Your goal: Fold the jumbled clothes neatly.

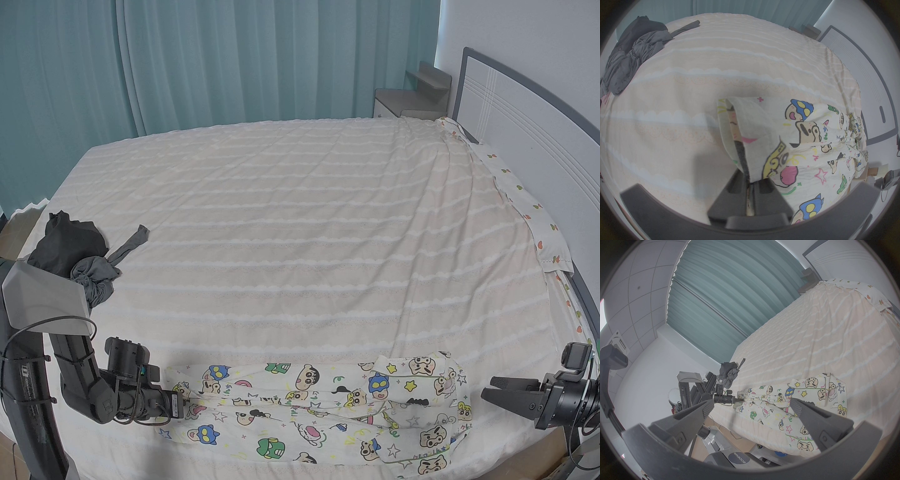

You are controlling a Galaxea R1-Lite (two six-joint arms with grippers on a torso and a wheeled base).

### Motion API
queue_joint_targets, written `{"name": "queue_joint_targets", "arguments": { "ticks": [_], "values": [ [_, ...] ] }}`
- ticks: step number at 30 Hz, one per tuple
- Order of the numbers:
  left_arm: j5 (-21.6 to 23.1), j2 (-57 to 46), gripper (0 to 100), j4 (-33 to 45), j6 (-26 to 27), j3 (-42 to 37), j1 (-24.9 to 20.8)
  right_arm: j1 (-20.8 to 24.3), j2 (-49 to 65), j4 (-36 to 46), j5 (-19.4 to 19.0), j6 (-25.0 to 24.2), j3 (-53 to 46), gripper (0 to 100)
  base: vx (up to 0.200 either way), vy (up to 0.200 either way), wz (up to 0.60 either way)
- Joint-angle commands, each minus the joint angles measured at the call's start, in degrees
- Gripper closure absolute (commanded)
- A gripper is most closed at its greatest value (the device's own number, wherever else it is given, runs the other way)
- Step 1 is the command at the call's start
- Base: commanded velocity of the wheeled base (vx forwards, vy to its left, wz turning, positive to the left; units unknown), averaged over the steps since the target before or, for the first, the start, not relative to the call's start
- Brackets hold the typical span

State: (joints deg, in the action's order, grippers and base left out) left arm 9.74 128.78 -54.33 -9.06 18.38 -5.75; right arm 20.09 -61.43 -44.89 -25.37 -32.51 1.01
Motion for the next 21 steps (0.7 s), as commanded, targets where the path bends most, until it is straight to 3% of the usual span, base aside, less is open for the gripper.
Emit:
{"name": "queue_joint_targets", "arguments": {
  "ticks": [1,11,21],
  "values": [
    [-0.2,0.7,100,0.0,0.0,-0.2,0.1,0.0,-0.1,0.0,0.1,0.0,-0.8,0,0.0,0.0,0.0],
    [-0.2,-2.4,100,0.5,-0.3,-0.9,1.7,0.0,0.1,0.0,0.1,0.0,-0.8,0,0.0,0.0,0.0],
    [2.7,-7.0,100,0.5,-0.3,-3.6,9.0,0.0,0.2,0.0,0.1,0.0,-0.8,0,0.0,0.0,0.0]
  ]
}}
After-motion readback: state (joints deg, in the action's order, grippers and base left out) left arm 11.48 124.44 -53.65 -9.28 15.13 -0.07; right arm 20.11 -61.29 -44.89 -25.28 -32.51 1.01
